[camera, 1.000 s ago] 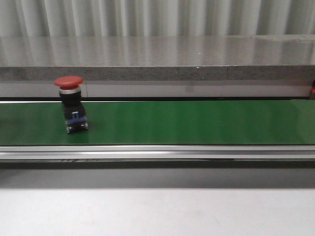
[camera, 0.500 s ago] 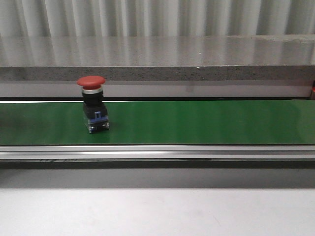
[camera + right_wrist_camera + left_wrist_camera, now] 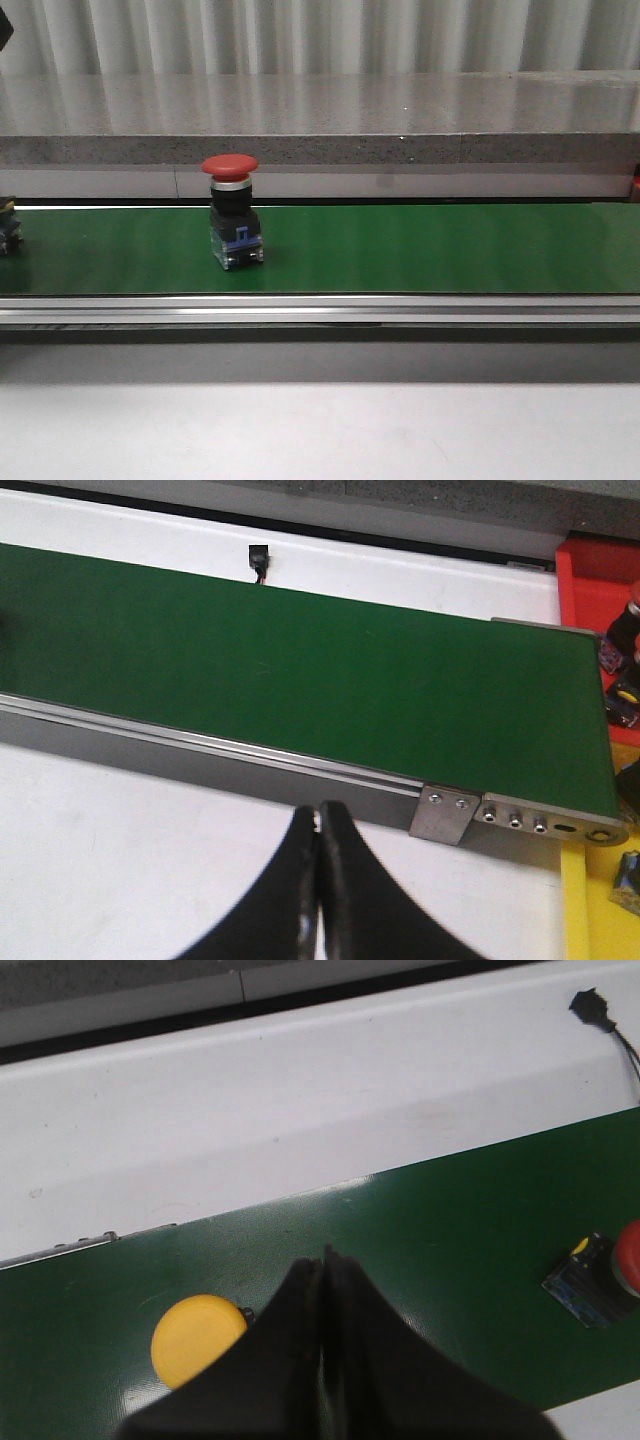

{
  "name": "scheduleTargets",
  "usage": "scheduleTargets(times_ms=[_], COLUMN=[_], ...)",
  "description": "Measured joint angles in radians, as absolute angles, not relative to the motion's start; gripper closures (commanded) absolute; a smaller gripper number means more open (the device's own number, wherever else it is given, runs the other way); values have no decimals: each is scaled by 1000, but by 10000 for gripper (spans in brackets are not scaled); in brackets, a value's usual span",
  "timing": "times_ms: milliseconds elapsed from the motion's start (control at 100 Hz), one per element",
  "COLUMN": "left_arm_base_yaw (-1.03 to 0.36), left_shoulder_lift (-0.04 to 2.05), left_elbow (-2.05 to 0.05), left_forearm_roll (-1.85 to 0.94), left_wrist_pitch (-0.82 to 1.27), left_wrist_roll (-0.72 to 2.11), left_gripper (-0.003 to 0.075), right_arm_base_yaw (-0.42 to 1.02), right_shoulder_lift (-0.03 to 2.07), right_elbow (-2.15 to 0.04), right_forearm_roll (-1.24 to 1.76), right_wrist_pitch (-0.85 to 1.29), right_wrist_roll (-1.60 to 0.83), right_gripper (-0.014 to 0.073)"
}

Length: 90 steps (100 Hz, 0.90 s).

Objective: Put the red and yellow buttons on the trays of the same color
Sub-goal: 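Grasp a yellow button with the left gripper and set it on the belt, then lower the right gripper onto the arriving red button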

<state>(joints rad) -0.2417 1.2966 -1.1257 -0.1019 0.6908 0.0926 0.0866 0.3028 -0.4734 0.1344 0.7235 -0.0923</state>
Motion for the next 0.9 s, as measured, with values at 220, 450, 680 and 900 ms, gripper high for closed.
scheduleTargets(times_ms=[220,450,680,900], left_arm_base_yaw=[-260,-260,-260,-260], left_shoulder_lift=[1094,829,599,512], left_elbow=[-941,-755,-621,-594], left_forearm_roll=[-96,-124,-142,-142], left_wrist_pitch=[606,604,663,691], left_wrist_roll=[95,97,99,99], left_gripper=[740,740,740,740], right_arm_base_yaw=[87,87,107,212], right_shoulder_lift=[303,303,305,424], right_elbow=[-473,-473,-480,-562], right_forearm_roll=[134,134,134,134], right_wrist_pitch=[723,723,735,774], right_wrist_roll=[-92,-92,-92,-90], right_gripper=[660,660,660,659])
